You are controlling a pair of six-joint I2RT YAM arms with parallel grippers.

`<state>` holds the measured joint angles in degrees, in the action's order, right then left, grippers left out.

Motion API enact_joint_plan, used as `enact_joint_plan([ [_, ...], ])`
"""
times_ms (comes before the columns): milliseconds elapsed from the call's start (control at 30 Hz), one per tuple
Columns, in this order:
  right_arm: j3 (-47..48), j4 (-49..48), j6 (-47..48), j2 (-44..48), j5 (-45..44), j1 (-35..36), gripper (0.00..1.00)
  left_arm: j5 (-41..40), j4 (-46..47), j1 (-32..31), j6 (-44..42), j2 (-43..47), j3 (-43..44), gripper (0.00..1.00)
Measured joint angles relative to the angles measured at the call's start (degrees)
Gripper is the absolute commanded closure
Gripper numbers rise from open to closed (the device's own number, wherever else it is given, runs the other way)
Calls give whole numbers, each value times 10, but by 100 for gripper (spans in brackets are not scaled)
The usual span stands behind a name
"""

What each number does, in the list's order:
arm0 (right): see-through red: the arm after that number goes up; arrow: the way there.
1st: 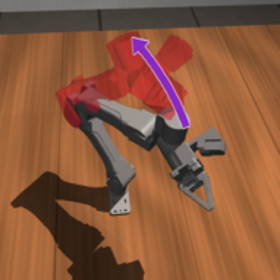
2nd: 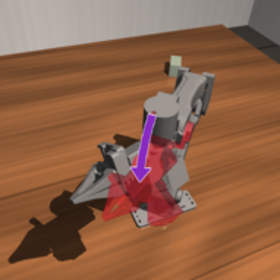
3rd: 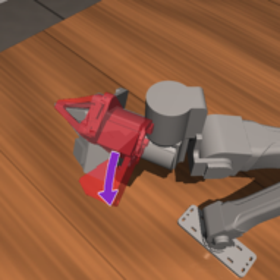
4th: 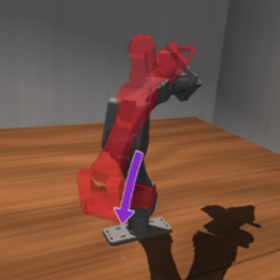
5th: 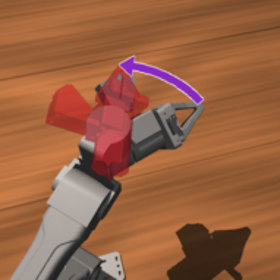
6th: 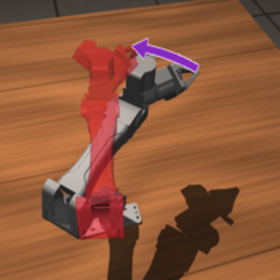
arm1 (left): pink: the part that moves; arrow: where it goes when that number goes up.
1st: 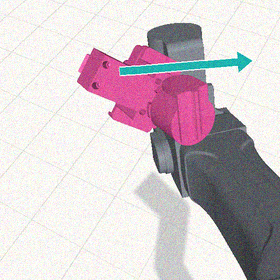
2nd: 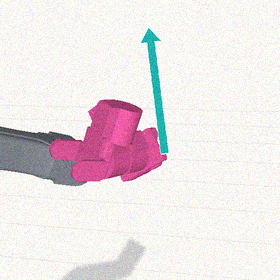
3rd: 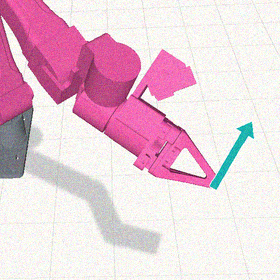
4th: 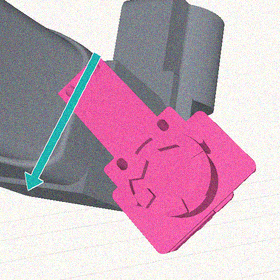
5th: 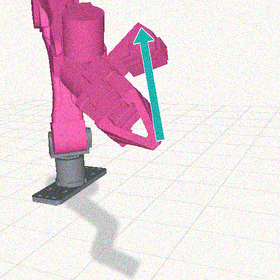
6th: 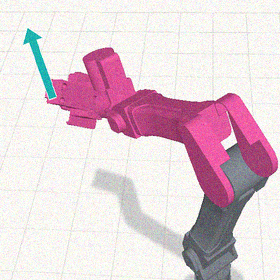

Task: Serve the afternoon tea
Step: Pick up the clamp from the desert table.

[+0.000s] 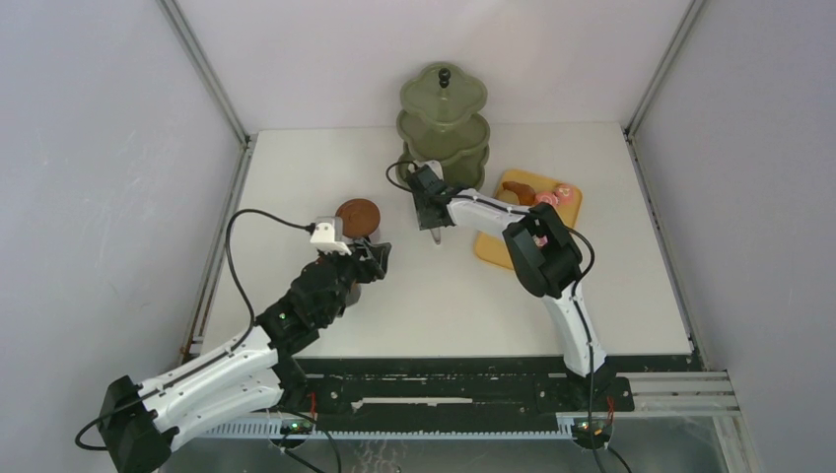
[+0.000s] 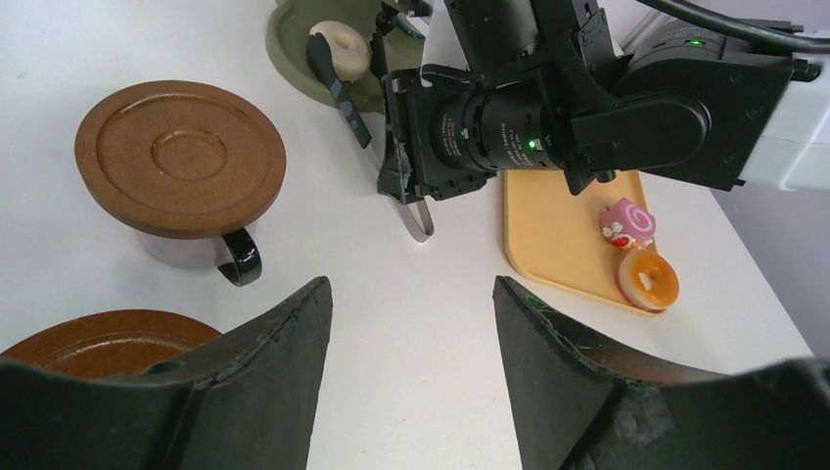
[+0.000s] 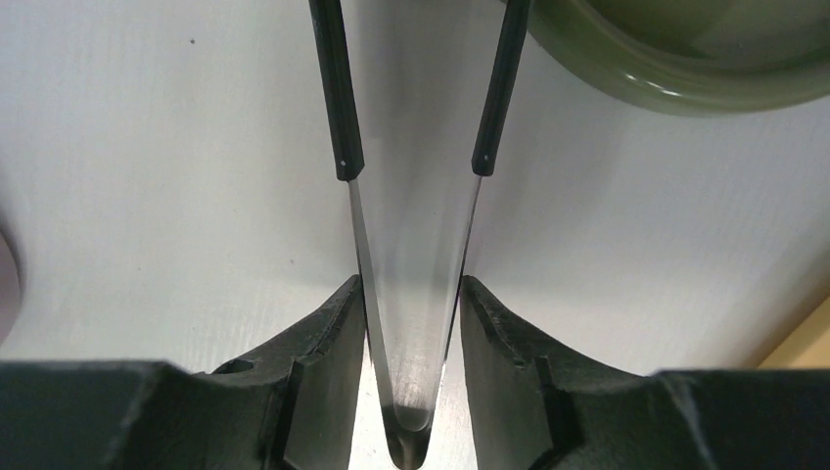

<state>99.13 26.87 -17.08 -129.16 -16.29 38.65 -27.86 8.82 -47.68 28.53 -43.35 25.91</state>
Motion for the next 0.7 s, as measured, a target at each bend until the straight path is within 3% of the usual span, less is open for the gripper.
enact_joint_plan([
  [700, -59, -14, -2, 53, -6, 22, 61, -5, -16, -21, 10, 41, 0, 35],
])
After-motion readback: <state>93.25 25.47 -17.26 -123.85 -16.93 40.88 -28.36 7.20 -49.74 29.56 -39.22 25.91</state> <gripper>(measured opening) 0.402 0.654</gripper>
